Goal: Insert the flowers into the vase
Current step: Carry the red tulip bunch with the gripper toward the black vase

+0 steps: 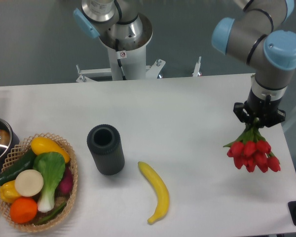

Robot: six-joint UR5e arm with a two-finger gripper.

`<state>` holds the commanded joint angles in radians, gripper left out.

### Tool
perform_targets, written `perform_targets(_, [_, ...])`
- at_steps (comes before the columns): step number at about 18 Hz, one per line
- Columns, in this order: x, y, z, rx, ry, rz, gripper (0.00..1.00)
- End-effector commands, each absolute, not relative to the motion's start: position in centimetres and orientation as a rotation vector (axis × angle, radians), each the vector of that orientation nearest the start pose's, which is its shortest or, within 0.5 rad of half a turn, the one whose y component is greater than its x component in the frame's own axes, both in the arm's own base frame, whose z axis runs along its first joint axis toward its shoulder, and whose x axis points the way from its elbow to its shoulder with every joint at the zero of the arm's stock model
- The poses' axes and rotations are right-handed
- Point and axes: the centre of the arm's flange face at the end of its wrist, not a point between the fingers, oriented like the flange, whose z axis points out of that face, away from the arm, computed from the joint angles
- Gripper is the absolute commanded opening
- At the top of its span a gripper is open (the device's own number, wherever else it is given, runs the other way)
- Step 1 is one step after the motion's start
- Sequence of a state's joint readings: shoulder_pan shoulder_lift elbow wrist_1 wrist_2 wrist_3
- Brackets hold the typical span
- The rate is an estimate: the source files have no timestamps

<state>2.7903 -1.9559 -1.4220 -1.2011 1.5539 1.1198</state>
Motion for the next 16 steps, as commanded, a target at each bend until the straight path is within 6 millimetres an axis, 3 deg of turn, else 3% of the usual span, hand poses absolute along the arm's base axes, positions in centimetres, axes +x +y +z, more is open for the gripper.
perform_targets(3, [-55.3,36.3,39.3,-3.031,-0.13,0.168,0.0])
perform_targets(7, [-52.7,37.2,42.7,-2.909,-0.096,0.125,0.0])
perform_targets(11, [-47.8,39.6,48.2,-2.63,0.003,0.071,0.0])
perform_targets(16, [-41.8,40.9,50.2,-2.222,0.123,-0.033,0.0])
